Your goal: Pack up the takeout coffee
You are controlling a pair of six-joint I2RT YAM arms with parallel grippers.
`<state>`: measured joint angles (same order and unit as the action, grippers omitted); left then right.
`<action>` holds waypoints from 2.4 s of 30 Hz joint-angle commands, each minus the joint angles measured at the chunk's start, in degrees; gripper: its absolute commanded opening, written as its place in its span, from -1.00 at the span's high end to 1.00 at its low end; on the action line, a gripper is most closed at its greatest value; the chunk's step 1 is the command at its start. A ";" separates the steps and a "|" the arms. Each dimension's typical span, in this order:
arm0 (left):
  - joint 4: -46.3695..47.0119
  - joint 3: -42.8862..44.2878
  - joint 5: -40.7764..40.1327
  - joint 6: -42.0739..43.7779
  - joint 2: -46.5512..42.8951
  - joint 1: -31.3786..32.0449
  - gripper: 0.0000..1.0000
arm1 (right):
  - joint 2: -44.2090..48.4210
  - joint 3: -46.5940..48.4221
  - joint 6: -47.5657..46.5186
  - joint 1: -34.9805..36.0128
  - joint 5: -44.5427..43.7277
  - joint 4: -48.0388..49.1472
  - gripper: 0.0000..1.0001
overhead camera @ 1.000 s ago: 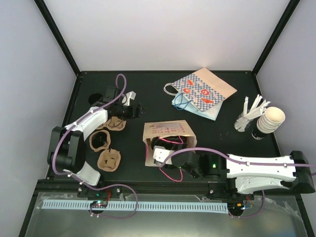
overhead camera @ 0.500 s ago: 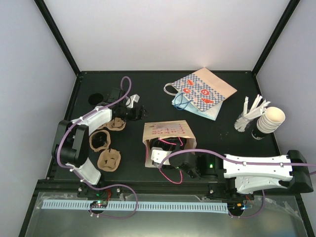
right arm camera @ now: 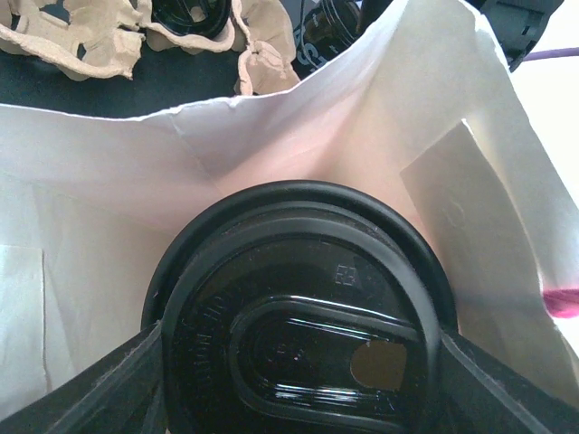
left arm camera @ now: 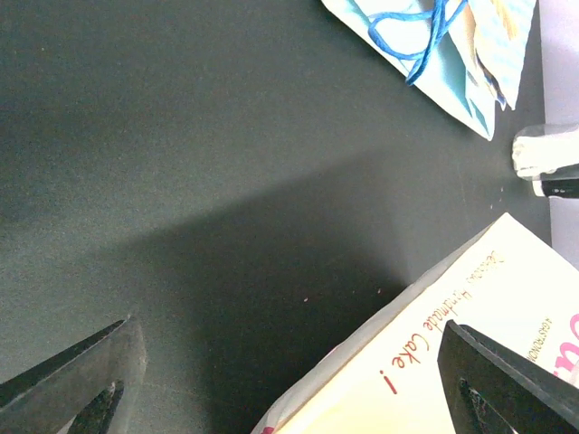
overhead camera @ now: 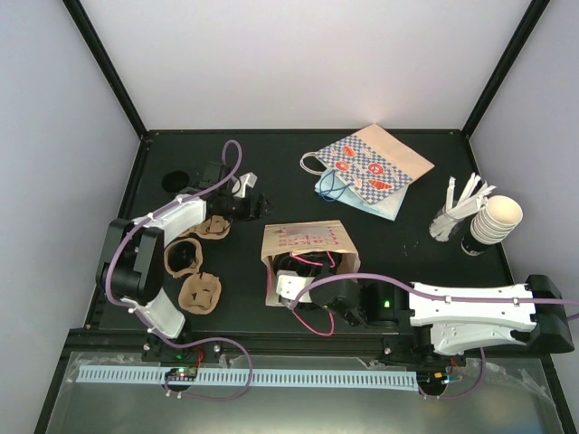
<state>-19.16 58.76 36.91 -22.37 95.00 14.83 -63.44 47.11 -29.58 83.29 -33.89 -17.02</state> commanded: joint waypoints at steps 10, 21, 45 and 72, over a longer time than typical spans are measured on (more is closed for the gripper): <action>4.48 -0.56 3.74 -2.04 4.93 2.15 -0.68 | -1.26 -0.07 -1.39 0.40 1.01 2.40 0.13; 6.63 1.27 8.30 -2.84 10.17 3.77 -0.62 | -2.57 -1.61 -2.29 0.02 1.11 2.98 0.14; 8.39 -1.70 14.14 -1.74 7.89 4.22 -0.42 | -8.94 -1.59 -1.55 -1.50 1.20 2.55 0.13; 8.49 -7.48 10.62 -3.12 0.30 4.73 -0.45 | -12.34 1.56 3.98 -1.55 -4.00 -1.46 0.16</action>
<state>-10.15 52.05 48.21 -25.21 98.19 19.51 -77.52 47.00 -28.49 82.32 -35.55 -15.07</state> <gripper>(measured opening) 0.701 0.712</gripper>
